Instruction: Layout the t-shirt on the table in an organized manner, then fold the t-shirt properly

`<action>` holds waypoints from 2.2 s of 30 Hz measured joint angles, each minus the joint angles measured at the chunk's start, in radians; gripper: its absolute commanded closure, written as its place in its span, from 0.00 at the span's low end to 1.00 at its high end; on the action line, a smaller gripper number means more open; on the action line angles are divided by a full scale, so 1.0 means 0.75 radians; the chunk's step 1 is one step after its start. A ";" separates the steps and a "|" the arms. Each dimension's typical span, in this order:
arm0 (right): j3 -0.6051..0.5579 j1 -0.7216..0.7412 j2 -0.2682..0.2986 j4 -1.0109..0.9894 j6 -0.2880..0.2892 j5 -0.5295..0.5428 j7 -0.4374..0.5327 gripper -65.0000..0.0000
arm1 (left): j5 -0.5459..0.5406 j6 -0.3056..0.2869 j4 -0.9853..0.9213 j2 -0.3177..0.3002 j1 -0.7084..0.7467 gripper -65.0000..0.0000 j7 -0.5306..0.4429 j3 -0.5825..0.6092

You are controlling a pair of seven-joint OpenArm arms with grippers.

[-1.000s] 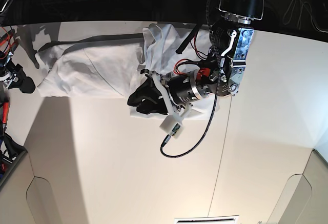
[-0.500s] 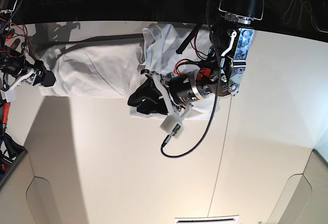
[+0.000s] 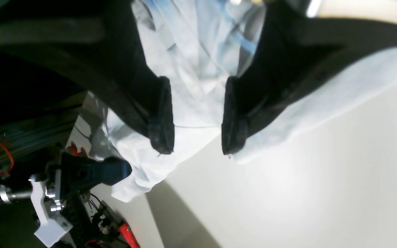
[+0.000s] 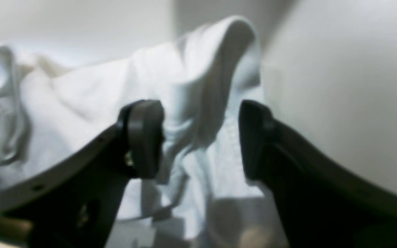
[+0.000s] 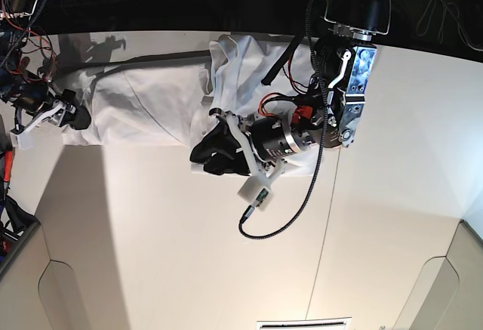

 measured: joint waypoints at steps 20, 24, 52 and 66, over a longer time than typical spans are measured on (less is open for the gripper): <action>0.000 0.005 0.000 0.000 -0.016 -0.065 0.050 0.32 | -0.003 0.000 0.091 0.000 0.001 0.59 0.046 0.000; 0.000 0.004 0.000 0.013 -0.017 -0.081 0.049 0.32 | -0.002 0.000 0.091 0.000 0.002 0.59 0.051 0.000; 0.004 0.010 0.007 -0.099 -0.010 -0.073 0.253 0.34 | 0.001 -0.001 0.091 0.000 0.001 0.59 0.056 0.000; 0.002 0.004 0.000 -0.106 -0.011 0.062 0.177 1.00 | -0.027 -0.001 0.290 -0.009 0.006 0.59 0.162 -0.214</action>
